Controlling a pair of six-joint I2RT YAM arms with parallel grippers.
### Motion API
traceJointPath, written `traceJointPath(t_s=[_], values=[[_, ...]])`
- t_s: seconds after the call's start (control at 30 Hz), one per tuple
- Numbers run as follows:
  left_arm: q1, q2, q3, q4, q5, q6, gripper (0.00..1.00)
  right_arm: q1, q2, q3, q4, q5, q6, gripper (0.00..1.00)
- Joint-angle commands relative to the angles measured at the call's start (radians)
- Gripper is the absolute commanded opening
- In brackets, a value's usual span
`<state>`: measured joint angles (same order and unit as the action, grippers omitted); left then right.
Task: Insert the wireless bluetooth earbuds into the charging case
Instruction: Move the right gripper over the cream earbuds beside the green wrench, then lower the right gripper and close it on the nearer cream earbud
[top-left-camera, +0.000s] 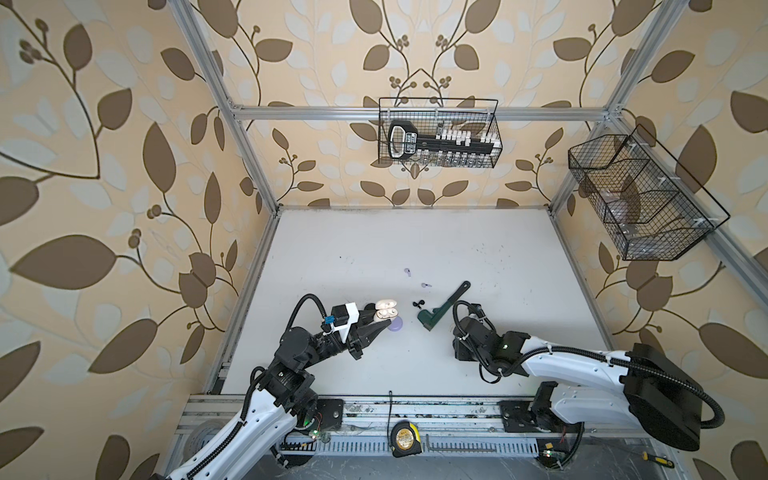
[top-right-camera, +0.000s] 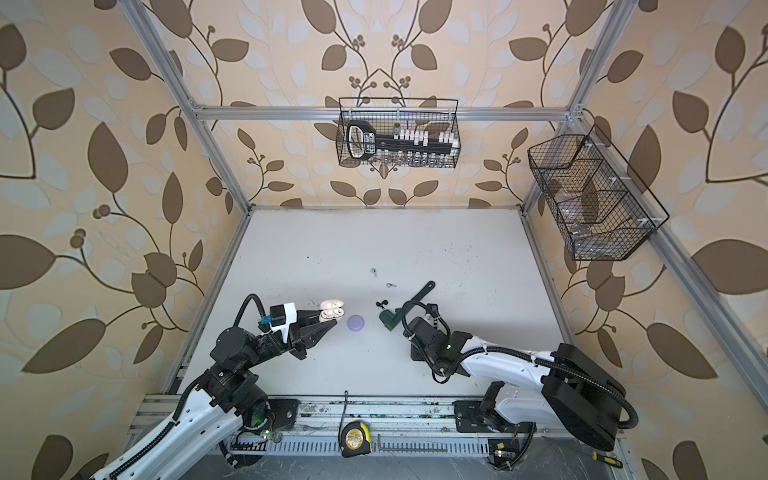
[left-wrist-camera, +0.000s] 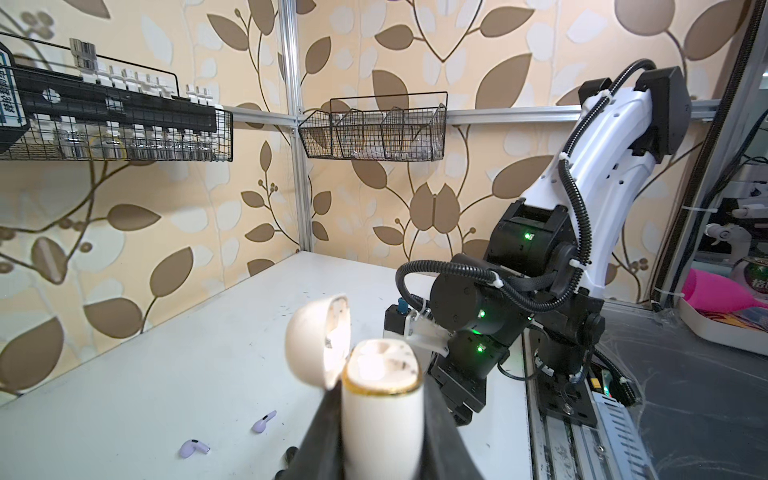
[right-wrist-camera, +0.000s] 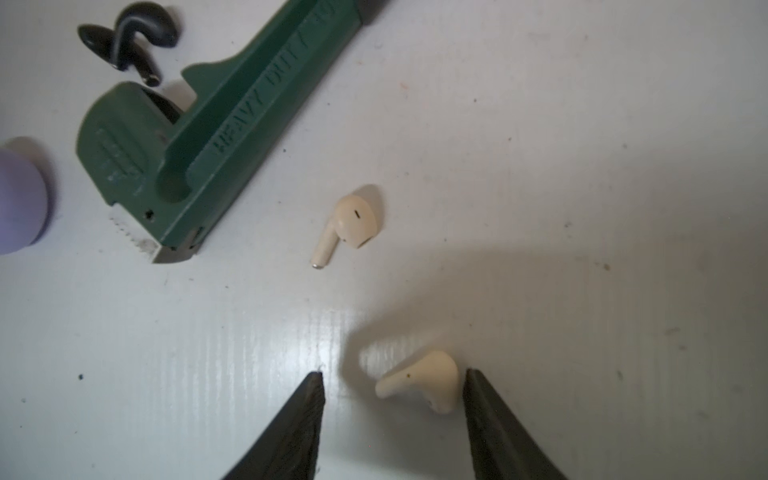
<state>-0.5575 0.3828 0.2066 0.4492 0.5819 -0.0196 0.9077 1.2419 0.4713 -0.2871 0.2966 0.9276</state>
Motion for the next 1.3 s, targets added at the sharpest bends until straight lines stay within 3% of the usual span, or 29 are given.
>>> traceJointPath(t_s=[0.0, 0.63, 1.07, 1.27], values=[[-0.006, -0.003, -0.001, 0.012, -0.034, 0.022, 0.00, 0.002, 0.048, 0.038, 0.007, -0.015, -0.015, 0.52], [-0.007, 0.040, 0.012, -0.006, -0.056, 0.015, 0.00, 0.063, 0.259, 0.193, -0.136, 0.117, -0.067, 0.47], [-0.006, 0.011, 0.005, -0.016, -0.050, 0.009, 0.00, 0.060, 0.206, 0.153, -0.187, 0.191, -0.036, 0.47], [-0.006, 0.037, 0.013, -0.003, -0.037, 0.010, 0.00, 0.039, 0.196, 0.147, -0.136, 0.127, -0.065, 0.38]])
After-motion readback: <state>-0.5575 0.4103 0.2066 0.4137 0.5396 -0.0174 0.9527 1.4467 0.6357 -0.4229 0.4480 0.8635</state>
